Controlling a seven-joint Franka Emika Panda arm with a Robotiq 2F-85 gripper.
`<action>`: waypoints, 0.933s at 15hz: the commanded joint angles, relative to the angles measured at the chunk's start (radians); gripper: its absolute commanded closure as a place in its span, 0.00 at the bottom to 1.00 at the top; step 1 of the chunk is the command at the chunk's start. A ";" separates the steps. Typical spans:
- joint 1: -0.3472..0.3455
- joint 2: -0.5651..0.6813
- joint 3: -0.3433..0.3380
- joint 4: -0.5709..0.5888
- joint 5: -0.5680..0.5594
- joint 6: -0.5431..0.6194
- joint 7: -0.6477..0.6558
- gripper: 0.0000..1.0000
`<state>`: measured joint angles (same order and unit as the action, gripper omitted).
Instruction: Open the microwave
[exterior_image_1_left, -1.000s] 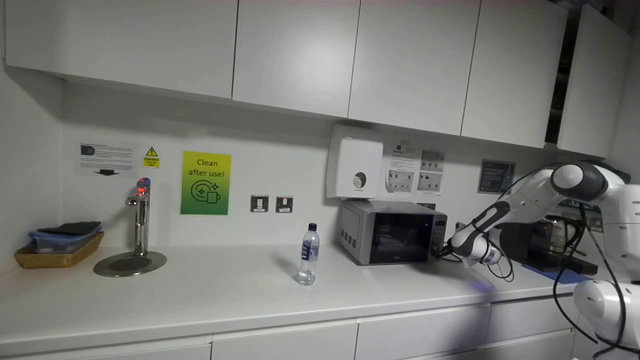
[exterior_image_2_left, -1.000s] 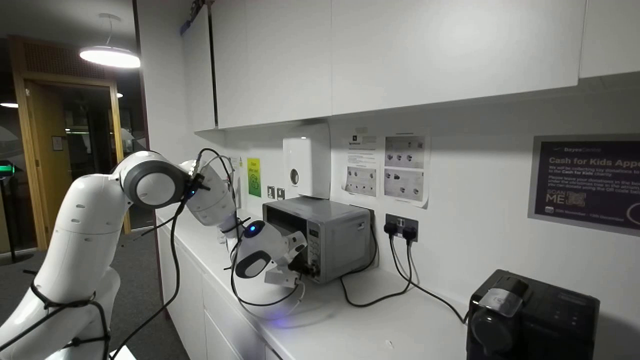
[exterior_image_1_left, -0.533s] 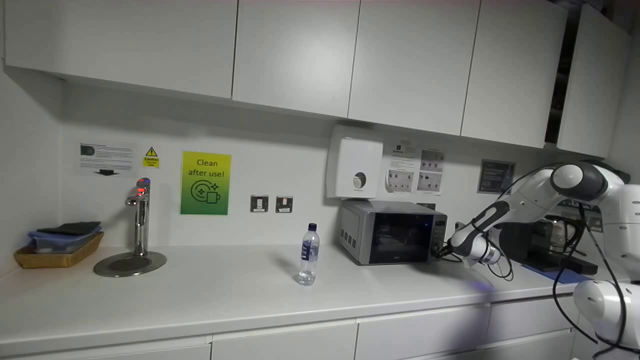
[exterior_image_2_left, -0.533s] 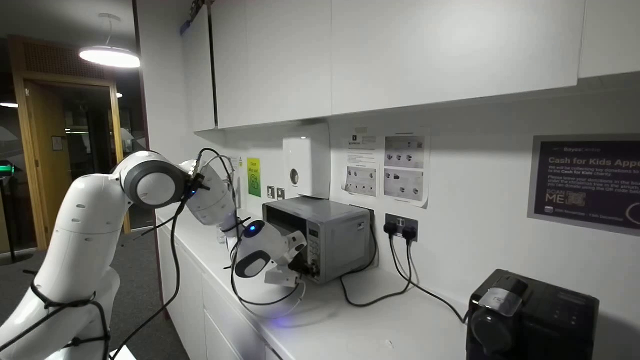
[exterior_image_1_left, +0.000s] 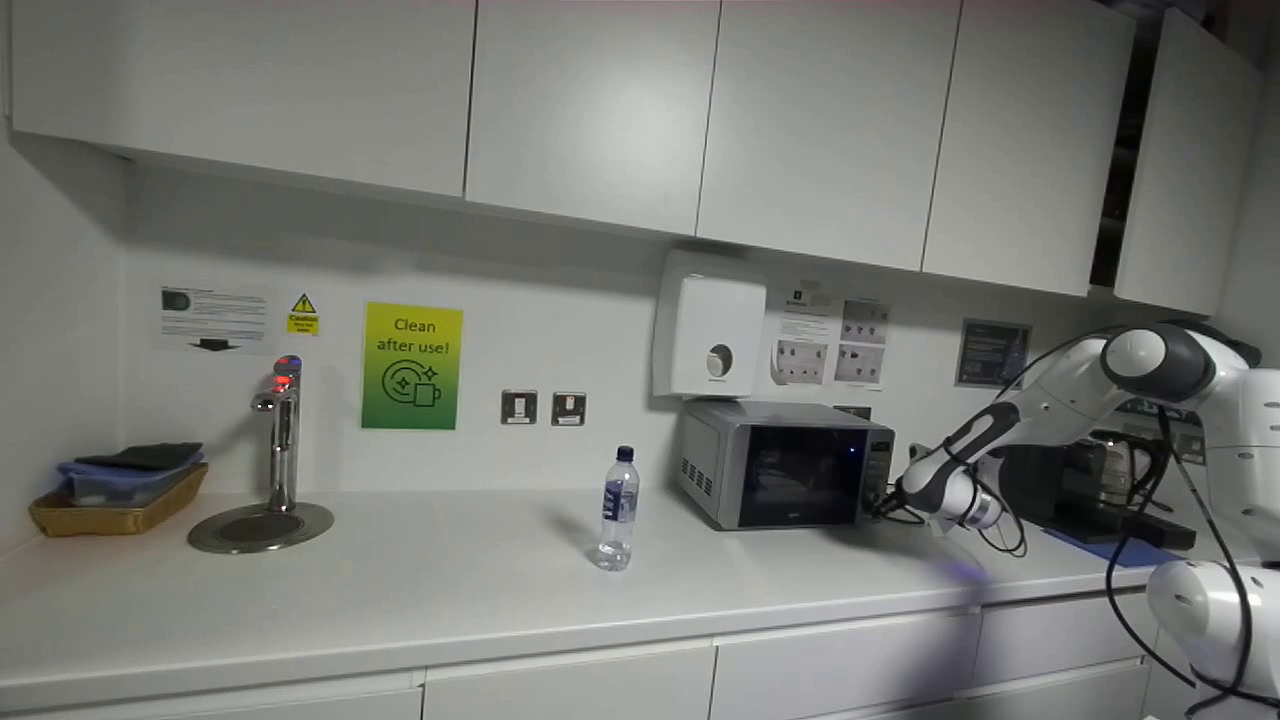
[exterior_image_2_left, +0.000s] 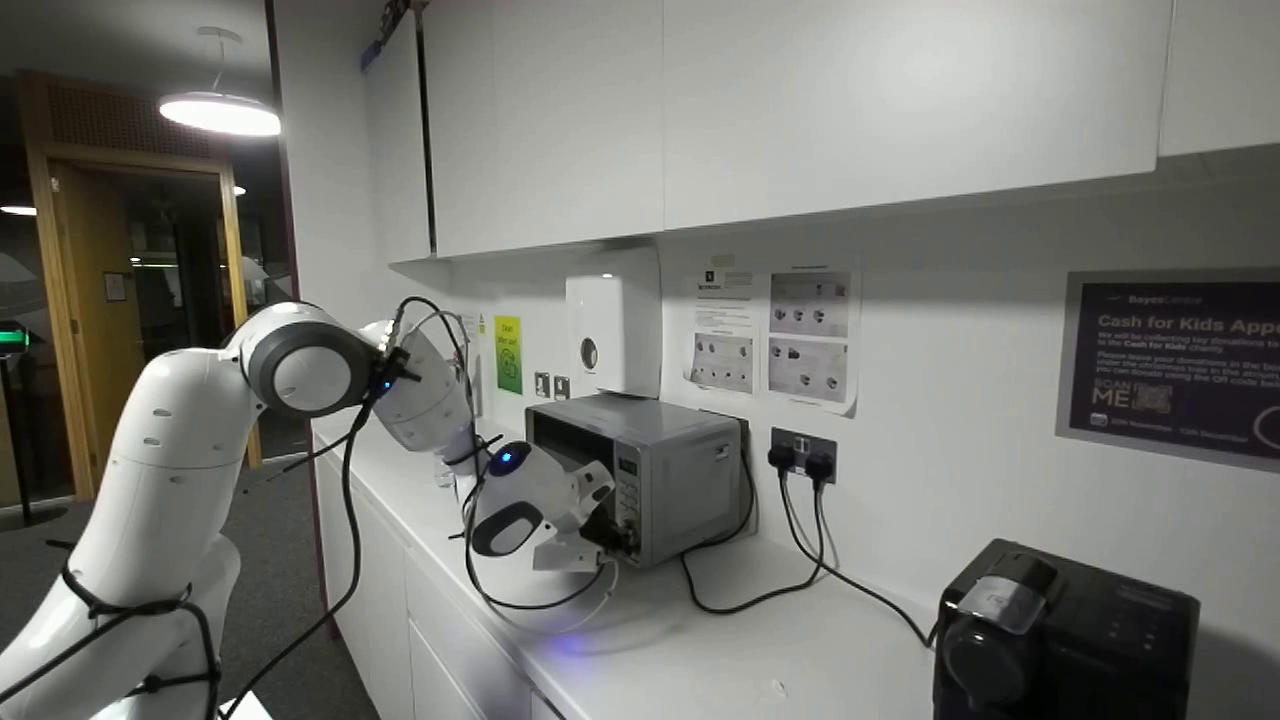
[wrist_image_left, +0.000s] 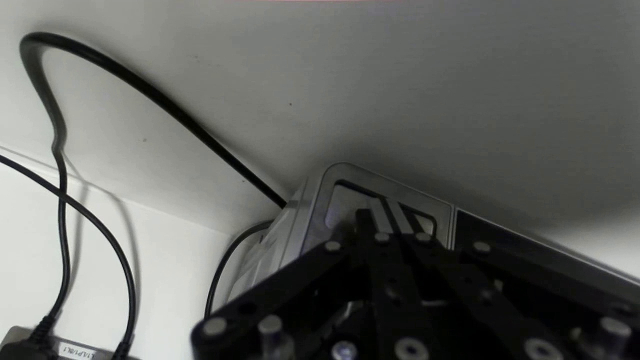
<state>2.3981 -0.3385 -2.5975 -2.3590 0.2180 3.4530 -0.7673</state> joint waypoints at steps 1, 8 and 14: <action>-0.019 -0.050 0.000 0.093 -0.013 0.000 -0.081 1.00; -0.036 -0.097 0.000 0.137 -0.007 0.016 -0.157 1.00; -0.020 -0.132 -0.002 0.196 -0.049 0.019 -0.129 1.00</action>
<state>2.3704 -0.3654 -2.5972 -2.3396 0.2074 3.4510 -0.8723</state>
